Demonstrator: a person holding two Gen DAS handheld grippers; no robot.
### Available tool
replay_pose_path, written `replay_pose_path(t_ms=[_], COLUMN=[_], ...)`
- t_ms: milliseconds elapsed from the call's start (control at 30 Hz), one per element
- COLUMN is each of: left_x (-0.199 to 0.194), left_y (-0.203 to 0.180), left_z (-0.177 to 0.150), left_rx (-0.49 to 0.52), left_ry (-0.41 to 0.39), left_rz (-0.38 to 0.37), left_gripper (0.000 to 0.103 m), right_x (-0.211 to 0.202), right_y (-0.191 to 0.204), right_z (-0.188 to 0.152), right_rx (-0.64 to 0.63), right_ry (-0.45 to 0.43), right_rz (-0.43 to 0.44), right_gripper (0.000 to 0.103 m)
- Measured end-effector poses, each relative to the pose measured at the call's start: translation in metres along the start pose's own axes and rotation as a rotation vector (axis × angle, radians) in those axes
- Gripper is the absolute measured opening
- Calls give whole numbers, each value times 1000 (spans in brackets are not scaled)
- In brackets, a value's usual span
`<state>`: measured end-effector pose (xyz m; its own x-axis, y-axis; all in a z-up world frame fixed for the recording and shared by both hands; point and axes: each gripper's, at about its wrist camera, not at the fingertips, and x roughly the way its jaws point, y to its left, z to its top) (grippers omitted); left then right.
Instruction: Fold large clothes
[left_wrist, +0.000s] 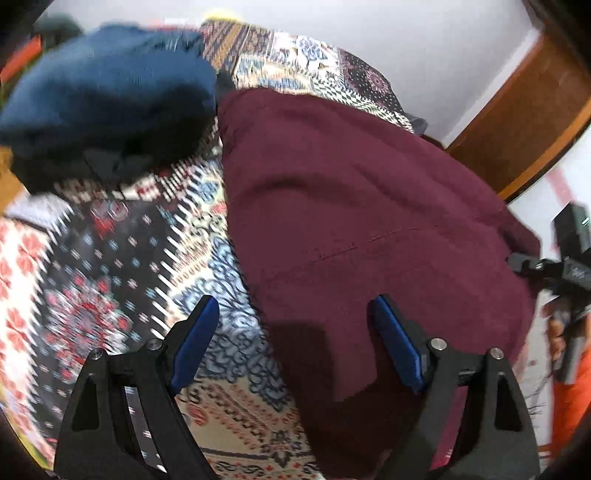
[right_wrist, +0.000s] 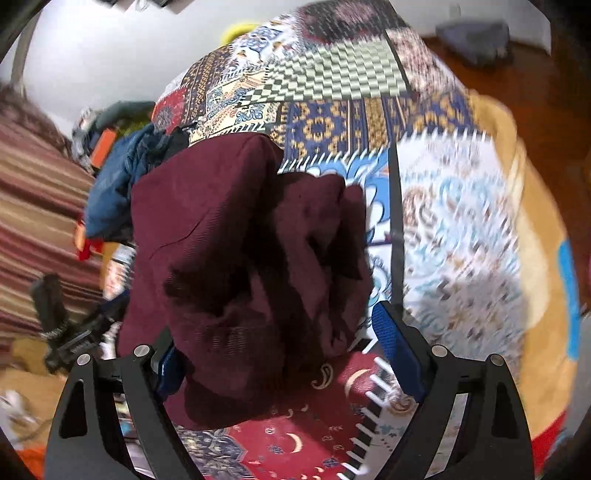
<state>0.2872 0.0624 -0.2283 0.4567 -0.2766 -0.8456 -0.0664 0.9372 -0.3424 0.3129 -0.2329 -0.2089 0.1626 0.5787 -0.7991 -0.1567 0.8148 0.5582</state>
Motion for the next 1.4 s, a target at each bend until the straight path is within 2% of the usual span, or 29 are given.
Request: replay_pose_path(t_ms=[133, 200, 300, 400, 533, 700, 733, 833, 967, 1100, 1133, 1200, 1233, 1267, 1300, 1333, 1400], left_x=[15, 25, 37, 51, 68, 71, 70, 59, 42, 21, 13, 0, -7, -15, -25, -37, -54], left_y=[10, 12, 12, 14, 16, 5, 4, -7, -29, -46, -50, -61, -62, -67, -72, -75, -84], left_z=[7, 10, 15, 17, 24, 29, 29, 30, 30, 39, 42, 48, 51, 55, 60, 74, 82], left_rx=[-100, -134, -167, -205, -266, -253, -246, -220, -142, -92, -82, -43, -24, 2, 29, 51, 75], left_ry=[91, 119, 137, 159, 184, 173, 174, 160, 124, 90, 77, 49, 35, 14, -8, -29, -70], left_rz=[-168, -214, -226, -255, -308, -295, -295, -265, -220, -209, -218, -217, -210, -199, -188, -190, -212], left_gripper=[86, 89, 96, 100, 101, 102, 99, 88, 73, 48, 42, 38, 36, 35, 33, 32, 31], right_x=[11, 16, 23, 28, 32, 30, 29, 24, 16, 4, 2, -2, -5, -6, -10, -15, -29], right_y=[1, 3, 3, 2, 0, 2, 2, 4, 10, 16, 16, 18, 19, 23, 29, 36, 56], right_z=[7, 11, 17, 21, 26, 25, 24, 23, 21, 18, 18, 17, 17, 17, 16, 17, 18], right_rx=[5, 3, 16, 26, 41, 44, 43, 46, 21, -3, 2, 15, 20, 15, 9, -4, -64], right_ry=[20, 30, 34, 42, 60, 58, 53, 40, 18, -17, -24, -30, -35, -40, -53, -65, -114], right_rz=[-7, -6, -16, -18, -19, -32, -31, -32, -37, -32, -19, 13, 33, 55, 84, 85, 74], right_gripper=[92, 96, 102, 103, 103, 102, 101, 93, 71, 46, 44, 33, 31, 21, 21, 21, 21])
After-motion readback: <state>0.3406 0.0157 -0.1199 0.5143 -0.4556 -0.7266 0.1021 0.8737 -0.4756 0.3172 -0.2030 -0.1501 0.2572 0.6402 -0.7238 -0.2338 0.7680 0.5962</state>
